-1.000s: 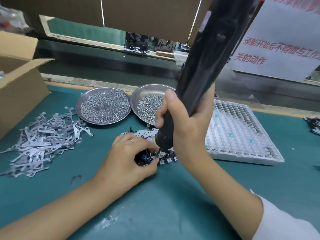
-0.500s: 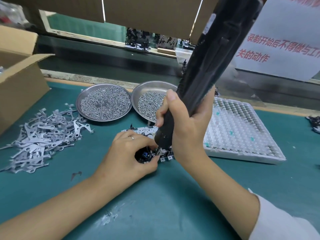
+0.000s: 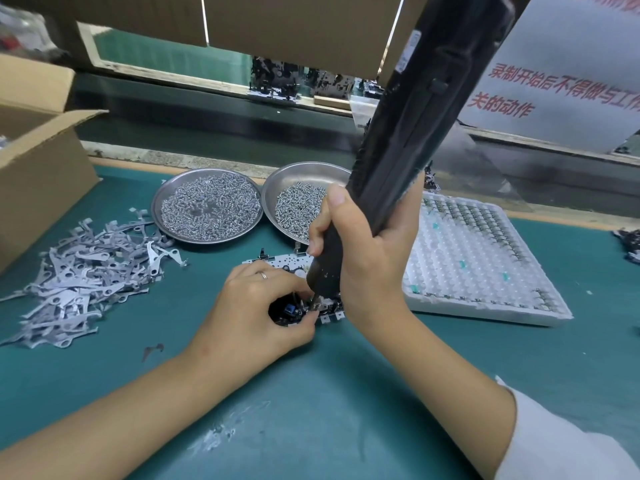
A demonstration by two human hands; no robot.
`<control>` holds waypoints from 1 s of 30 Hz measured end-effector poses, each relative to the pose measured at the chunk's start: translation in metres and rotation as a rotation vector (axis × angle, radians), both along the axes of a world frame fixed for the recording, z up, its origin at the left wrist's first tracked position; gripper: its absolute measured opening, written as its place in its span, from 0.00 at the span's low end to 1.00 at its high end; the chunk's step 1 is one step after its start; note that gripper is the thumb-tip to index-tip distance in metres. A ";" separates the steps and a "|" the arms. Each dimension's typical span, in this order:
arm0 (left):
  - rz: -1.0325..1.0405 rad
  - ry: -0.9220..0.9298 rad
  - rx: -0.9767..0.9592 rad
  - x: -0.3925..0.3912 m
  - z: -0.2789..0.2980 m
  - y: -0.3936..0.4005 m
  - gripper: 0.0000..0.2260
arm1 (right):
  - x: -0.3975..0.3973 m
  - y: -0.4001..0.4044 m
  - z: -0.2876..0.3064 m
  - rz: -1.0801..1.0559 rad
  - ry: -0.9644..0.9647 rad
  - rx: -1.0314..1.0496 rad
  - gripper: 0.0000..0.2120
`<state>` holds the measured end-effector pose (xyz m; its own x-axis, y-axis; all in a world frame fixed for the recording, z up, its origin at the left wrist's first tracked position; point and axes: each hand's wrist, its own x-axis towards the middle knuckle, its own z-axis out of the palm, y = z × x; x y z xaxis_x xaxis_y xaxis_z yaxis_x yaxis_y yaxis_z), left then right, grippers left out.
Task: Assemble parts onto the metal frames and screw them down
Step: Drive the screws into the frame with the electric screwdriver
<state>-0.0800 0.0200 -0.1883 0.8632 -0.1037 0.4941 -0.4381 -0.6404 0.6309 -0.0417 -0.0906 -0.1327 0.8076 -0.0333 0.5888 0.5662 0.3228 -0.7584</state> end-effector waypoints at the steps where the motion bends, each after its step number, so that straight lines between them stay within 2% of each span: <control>1: 0.002 0.001 0.000 0.000 0.000 0.000 0.07 | 0.000 0.000 0.000 -0.003 0.000 -0.002 0.12; 10: 0.013 0.031 -0.009 -0.001 -0.001 0.001 0.09 | 0.010 -0.012 0.007 -0.010 -0.076 0.025 0.11; 15: 0.029 0.045 0.014 -0.002 0.000 0.000 0.09 | 0.015 -0.011 -0.002 0.033 0.053 -0.069 0.11; 20: 0.029 0.062 0.015 -0.004 0.002 0.000 0.09 | 0.015 -0.015 -0.002 0.057 0.081 -0.066 0.12; 22: 0.017 0.054 0.023 -0.003 0.002 0.001 0.09 | 0.013 -0.019 -0.003 0.042 0.102 -0.090 0.15; 25: -0.013 0.065 0.005 -0.003 0.003 0.002 0.12 | 0.010 -0.030 -0.008 -0.090 0.049 -0.164 0.28; 26: -0.020 0.071 -0.025 -0.003 0.005 0.002 0.13 | 0.008 -0.034 -0.013 -0.192 0.018 -0.175 0.27; 28: -0.009 0.072 -0.141 -0.004 0.008 0.002 0.14 | -0.001 -0.039 -0.025 -0.418 -0.025 -0.145 0.18; 30: 0.061 0.022 -0.248 -0.003 0.010 0.003 0.11 | -0.015 -0.038 -0.037 -0.479 -0.060 -0.213 0.10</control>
